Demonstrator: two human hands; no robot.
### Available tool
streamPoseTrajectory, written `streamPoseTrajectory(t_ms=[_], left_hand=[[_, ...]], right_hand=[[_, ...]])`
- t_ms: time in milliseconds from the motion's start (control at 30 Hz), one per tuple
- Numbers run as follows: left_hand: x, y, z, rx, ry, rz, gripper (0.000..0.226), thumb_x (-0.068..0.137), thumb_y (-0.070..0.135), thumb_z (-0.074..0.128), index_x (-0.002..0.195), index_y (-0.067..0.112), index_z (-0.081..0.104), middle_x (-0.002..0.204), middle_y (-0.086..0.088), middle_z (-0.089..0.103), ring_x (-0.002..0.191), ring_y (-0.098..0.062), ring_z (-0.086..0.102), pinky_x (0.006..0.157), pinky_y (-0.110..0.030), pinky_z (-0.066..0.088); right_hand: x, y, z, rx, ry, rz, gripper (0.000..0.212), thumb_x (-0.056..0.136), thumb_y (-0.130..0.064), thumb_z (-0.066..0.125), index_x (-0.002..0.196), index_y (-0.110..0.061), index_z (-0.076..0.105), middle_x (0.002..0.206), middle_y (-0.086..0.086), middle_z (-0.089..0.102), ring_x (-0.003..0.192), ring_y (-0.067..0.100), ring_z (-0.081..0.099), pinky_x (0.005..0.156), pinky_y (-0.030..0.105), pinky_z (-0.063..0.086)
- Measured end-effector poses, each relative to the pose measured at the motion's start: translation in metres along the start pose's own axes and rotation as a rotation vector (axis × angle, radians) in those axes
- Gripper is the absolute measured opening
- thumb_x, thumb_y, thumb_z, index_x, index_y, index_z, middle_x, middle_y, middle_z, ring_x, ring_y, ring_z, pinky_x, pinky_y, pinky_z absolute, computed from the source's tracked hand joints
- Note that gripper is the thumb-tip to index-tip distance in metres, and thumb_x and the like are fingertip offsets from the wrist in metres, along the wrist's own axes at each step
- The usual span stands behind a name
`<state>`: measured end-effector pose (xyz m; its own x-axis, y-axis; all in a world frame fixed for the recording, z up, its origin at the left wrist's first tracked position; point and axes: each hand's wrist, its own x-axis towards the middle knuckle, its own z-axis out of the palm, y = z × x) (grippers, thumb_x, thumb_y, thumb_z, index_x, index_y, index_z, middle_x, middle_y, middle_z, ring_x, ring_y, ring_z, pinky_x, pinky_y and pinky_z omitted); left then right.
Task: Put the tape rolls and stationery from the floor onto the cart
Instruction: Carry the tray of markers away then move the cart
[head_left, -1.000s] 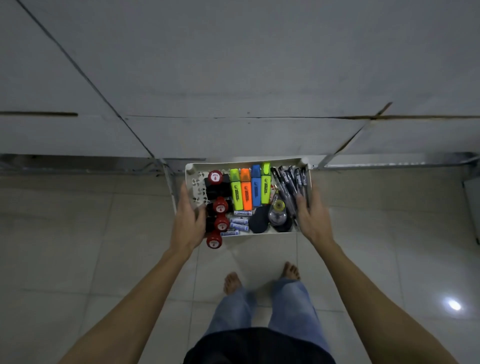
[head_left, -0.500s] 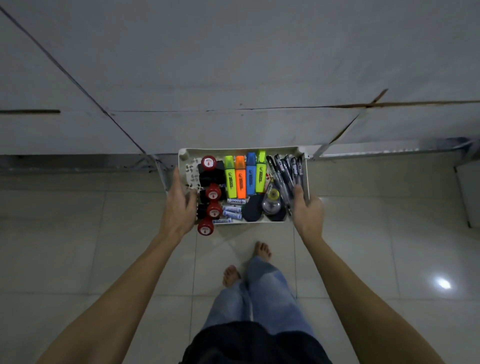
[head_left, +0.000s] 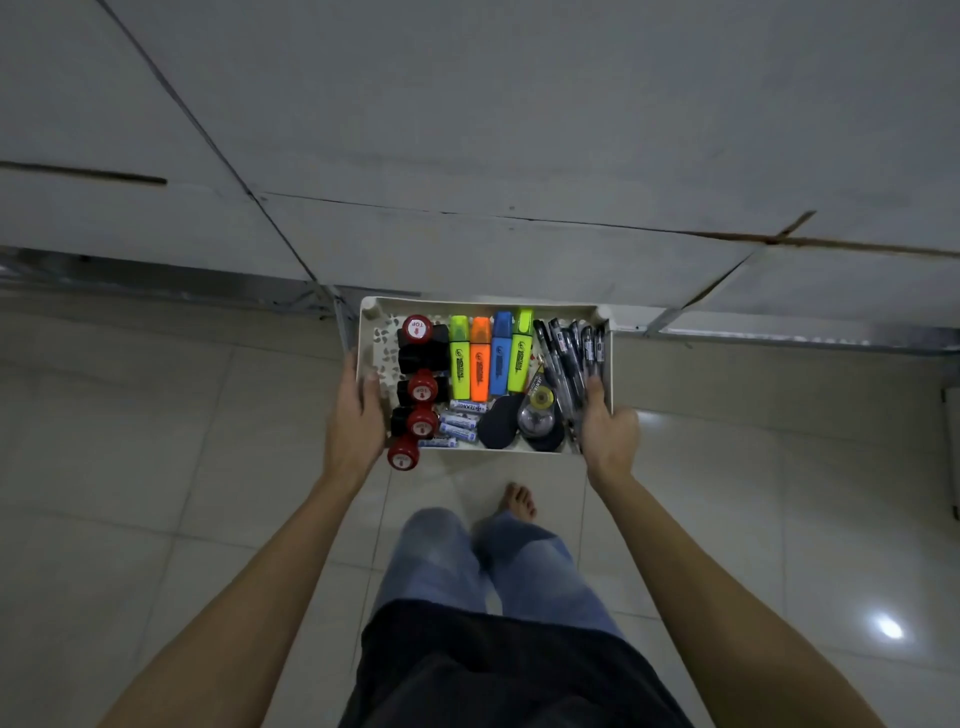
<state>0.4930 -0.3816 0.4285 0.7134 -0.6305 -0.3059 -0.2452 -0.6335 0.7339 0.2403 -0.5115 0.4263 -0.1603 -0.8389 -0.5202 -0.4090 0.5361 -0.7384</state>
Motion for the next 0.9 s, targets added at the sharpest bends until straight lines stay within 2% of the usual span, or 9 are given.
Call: streamPoseTrajectory(t_ms=[67, 133, 267, 333, 433, 500, 633, 767, 900], left_hand=[[0.000, -0.004, 0.002, 0.008, 0.024, -0.042, 0.044, 0.111, 0.038, 0.033, 0.145, 0.016, 0.048, 0.129, -0.009, 0.066, 0.110, -0.024, 0.063, 0.085, -0.034, 0.046], [0.000, -0.009, 0.003, 0.020, 0.036, -0.045, 0.041, 0.111, 0.038, 0.033, 0.133, 0.011, 0.054, 0.116, -0.013, 0.068, 0.103, -0.032, 0.065, 0.078, -0.035, 0.045], [0.002, -0.013, 0.002, 0.050, 0.050, -0.071, 0.037, 0.111, 0.038, 0.032, 0.124, 0.012, 0.055, 0.103, -0.011, 0.067, 0.091, -0.031, 0.063, 0.073, -0.036, 0.044], [0.001, -0.012, 0.004, 0.033, 0.069, -0.098, 0.031, 0.111, 0.037, 0.032, 0.115, 0.014, 0.053, 0.100, -0.010, 0.067, 0.088, -0.031, 0.064, 0.072, -0.037, 0.045], [-0.003, -0.005, 0.010, 0.002, 0.111, -0.131, 0.026, 0.111, 0.031, 0.034, 0.111, 0.011, 0.050, 0.092, -0.007, 0.065, 0.078, -0.027, 0.063, 0.060, -0.030, 0.042], [-0.006, 0.002, 0.014, -0.024, 0.135, -0.144, 0.022, 0.111, 0.028, 0.034, 0.109, 0.011, 0.049, 0.084, -0.001, 0.063, 0.071, -0.017, 0.063, 0.050, -0.018, 0.041], [-0.007, 0.013, 0.026, -0.060, 0.202, -0.176, 0.025, 0.111, 0.029, 0.034, 0.114, 0.009, 0.048, 0.082, 0.002, 0.060, 0.069, -0.005, 0.060, 0.053, -0.026, 0.039], [-0.011, 0.024, 0.034, -0.097, 0.216, -0.173, 0.023, 0.112, 0.026, 0.033, 0.121, 0.010, 0.045, 0.084, 0.009, 0.060, 0.071, -0.003, 0.061, 0.048, -0.011, 0.043], [-0.008, 0.033, 0.045, -0.104, 0.191, -0.178, 0.030, 0.112, 0.029, 0.032, 0.130, 0.009, 0.043, 0.095, 0.001, 0.064, 0.076, -0.005, 0.064, 0.053, -0.014, 0.045]], right_hand=[[0.002, 0.001, 0.000, -0.016, -0.004, -0.008, 0.054, 0.101, -0.050, 0.055, 0.061, -0.014, 0.049, 0.058, 0.002, 0.048, 0.051, 0.015, 0.043, 0.038, 0.018, 0.035], [0.004, 0.000, -0.001, -0.017, -0.020, -0.017, 0.055, 0.099, -0.053, 0.055, 0.061, -0.014, 0.051, 0.059, 0.003, 0.051, 0.052, 0.017, 0.046, 0.040, 0.021, 0.037], [0.013, -0.014, 0.004, -0.058, -0.049, -0.041, 0.057, 0.099, -0.054, 0.054, 0.062, -0.011, 0.053, 0.056, 0.002, 0.049, 0.048, 0.017, 0.044, 0.035, 0.017, 0.032], [0.022, -0.026, 0.006, -0.089, -0.060, -0.087, 0.059, 0.099, -0.054, 0.055, 0.059, -0.012, 0.049, 0.053, 0.001, 0.045, 0.047, 0.018, 0.040, 0.038, 0.024, 0.034], [0.043, -0.042, 0.013, -0.129, -0.085, -0.129, 0.061, 0.096, -0.061, 0.054, 0.058, -0.015, 0.046, 0.056, 0.003, 0.046, 0.051, 0.019, 0.040, 0.050, 0.031, 0.033], [0.060, -0.052, 0.019, -0.173, -0.110, -0.148, 0.064, 0.094, -0.068, 0.052, 0.059, -0.014, 0.047, 0.058, 0.006, 0.048, 0.053, 0.019, 0.043, 0.053, 0.032, 0.036], [0.090, -0.076, 0.028, -0.252, -0.160, -0.215, 0.069, 0.091, -0.072, 0.050, 0.060, -0.011, 0.049, 0.059, 0.011, 0.052, 0.054, 0.021, 0.046, 0.056, 0.033, 0.037], [0.110, -0.098, 0.034, -0.310, -0.194, -0.276, 0.066, 0.093, -0.068, 0.053, 0.053, -0.016, 0.042, 0.054, 0.006, 0.049, 0.051, 0.023, 0.043, 0.057, 0.035, 0.033], [0.126, -0.106, 0.032, -0.323, -0.192, -0.278, 0.066, 0.093, -0.068, 0.053, 0.057, -0.015, 0.039, 0.055, 0.007, 0.047, 0.053, 0.025, 0.042, 0.053, 0.035, 0.030]])
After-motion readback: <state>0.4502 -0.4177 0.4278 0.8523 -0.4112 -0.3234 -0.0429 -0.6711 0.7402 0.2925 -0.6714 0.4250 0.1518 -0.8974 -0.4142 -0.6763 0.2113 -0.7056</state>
